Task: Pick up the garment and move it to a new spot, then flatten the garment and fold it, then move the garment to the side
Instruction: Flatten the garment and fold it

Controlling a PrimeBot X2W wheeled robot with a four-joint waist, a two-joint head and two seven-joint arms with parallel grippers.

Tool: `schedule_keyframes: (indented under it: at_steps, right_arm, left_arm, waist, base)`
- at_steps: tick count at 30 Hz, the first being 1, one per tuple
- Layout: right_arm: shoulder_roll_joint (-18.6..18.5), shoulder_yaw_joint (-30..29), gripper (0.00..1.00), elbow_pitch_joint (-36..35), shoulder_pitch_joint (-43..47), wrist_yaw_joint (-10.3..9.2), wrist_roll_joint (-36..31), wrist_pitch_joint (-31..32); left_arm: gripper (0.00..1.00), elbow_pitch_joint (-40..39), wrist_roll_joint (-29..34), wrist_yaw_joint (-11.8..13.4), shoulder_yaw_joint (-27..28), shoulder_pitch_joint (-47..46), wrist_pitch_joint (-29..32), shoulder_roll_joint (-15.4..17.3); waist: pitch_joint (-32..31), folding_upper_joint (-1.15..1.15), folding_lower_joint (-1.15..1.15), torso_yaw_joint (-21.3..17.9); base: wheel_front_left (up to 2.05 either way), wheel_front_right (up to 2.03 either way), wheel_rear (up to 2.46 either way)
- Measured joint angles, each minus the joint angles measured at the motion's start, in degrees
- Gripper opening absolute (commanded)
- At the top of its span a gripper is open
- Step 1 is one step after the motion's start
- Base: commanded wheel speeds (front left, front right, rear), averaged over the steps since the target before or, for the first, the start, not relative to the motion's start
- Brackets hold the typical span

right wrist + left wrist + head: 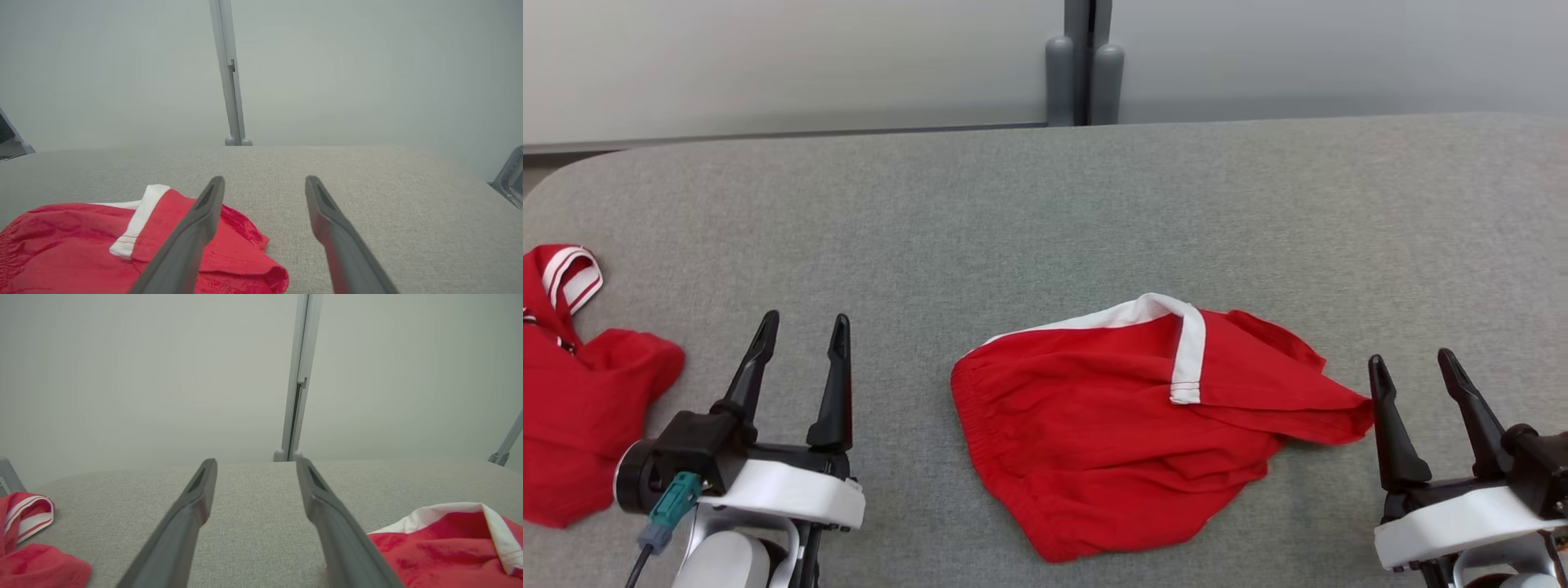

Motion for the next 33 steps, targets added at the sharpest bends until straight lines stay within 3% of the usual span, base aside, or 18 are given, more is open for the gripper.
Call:
schedule_keyframes:
  at_steps: [10, 23, 33]
  right_arm:
    - [-0.12, 2.25, 1.00, -5.60, 2.65, 0.00, -0.57, 1.56]
    - [0.52, 2.24, 1.00, -6.08, 2.97, 0.00, -0.58, 2.01]
    - [0.99, 4.11, 1.00, -5.39, 1.38, 0.00, -0.29, 2.26]
  left_arm:
    - [1.00, 0.00, -0.58, 0.84, 0.12, 3.84, 1.42, 1.12]
    - [1.00, -0.54, -0.78, 1.22, -0.97, 4.38, 3.07, 1.57]
    - [1.00, 9.84, -5.30, -3.80, -7.77, -2.69, 18.81, -2.35]
  waist:
    - [-3.37, 0.00, 0.00, -2.65]
    - [-3.02, 0.00, 0.00, -3.05]
    - [-1.17, 0.00, 0.00, -4.49]
  base:
    - [0.00, 0.00, 0.00]
    - [0.00, 0.00, 0.00]
    - [0.00, 0.00, 0.00]
